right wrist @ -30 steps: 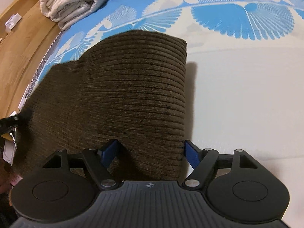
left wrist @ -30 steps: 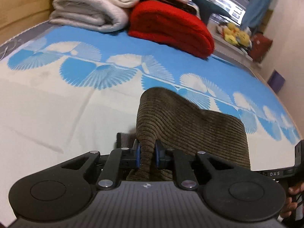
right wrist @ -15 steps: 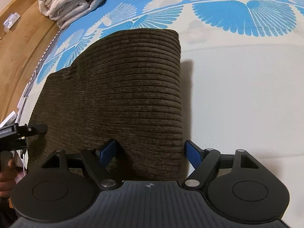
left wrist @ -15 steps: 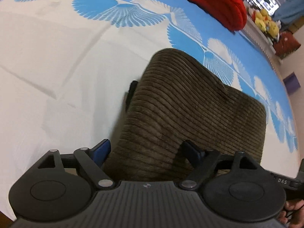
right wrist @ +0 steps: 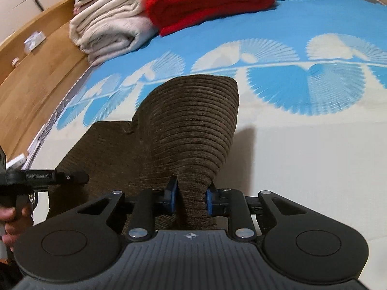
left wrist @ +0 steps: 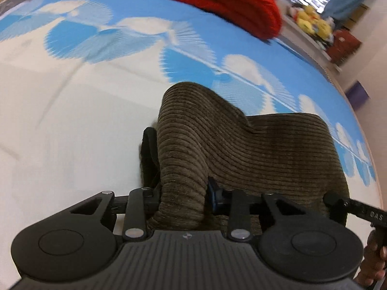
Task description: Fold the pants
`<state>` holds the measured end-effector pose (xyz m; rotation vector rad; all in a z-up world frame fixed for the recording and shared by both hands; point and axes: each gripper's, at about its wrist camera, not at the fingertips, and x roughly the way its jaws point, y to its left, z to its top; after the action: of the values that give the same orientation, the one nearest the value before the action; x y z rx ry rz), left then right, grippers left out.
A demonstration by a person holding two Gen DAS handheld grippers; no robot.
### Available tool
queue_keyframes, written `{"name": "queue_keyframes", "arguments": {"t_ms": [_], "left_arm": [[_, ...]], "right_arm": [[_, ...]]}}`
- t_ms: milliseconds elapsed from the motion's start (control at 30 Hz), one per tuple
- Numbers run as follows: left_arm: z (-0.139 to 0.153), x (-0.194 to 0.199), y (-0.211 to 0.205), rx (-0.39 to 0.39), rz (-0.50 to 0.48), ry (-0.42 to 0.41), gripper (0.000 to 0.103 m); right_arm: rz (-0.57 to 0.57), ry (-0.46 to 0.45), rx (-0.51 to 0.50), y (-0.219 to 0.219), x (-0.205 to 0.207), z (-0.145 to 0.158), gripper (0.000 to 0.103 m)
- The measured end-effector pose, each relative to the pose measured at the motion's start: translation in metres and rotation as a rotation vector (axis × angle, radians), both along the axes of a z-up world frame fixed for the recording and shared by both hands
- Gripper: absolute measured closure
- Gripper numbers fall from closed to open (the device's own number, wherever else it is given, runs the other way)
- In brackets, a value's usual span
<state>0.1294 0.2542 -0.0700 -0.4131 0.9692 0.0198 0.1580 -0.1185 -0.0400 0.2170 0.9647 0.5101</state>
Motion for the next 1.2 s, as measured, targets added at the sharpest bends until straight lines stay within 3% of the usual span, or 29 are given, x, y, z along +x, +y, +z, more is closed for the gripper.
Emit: {"name": "queue_keyframes", "arguments": {"t_ms": [233, 400, 500, 600, 700, 800, 933, 1033, 1133, 1200], "left_arm": [[-0.003, 0.044, -0.092, -0.048, -0.101, 0.000, 0.068], [-0.008, 0.068, -0.162, -0.070, -0.202, -0.018, 0.068], [-0.010, 0.073, -0.191, -0.039, -0.250, -0.024, 0.068], [-0.015, 0.077, -0.193, -0.032, -0.240, -0.003, 0.064], [-0.018, 0.077, -0.184, -0.009, -0.239, 0.010, 0.058], [-0.009, 0.068, -0.176, 0.045, -0.262, -0.022, 0.050], [0.013, 0.043, -0.171, 0.145, -0.326, -0.147, 0.053], [0.022, 0.027, -0.171, 0.162, -0.405, -0.232, 0.064], [0.016, 0.017, -0.185, 0.176, -0.540, -0.216, 0.068], [0.004, 0.012, -0.201, 0.227, -0.643, -0.163, 0.068]], "right_arm": [[-0.073, -0.044, -0.077, -0.080, 0.017, 0.012, 0.080], [-0.215, -0.043, -0.109, -0.150, 0.025, 0.002, 0.080], [-0.291, -0.009, -0.124, -0.178, 0.028, -0.009, 0.080], [-0.296, 0.005, -0.148, -0.185, 0.029, -0.020, 0.079], [-0.276, 0.012, -0.248, -0.171, 0.030, -0.028, 0.069], [-0.291, 0.009, -0.271, -0.167, 0.031, -0.026, 0.061], [-0.307, -0.011, -0.252, -0.174, 0.024, -0.013, 0.053], [-0.307, -0.021, -0.236, -0.180, 0.015, -0.003, 0.052], [-0.297, -0.017, -0.233, -0.179, 0.006, 0.003, 0.052], [-0.278, -0.012, -0.229, -0.176, -0.001, 0.005, 0.052]]}}
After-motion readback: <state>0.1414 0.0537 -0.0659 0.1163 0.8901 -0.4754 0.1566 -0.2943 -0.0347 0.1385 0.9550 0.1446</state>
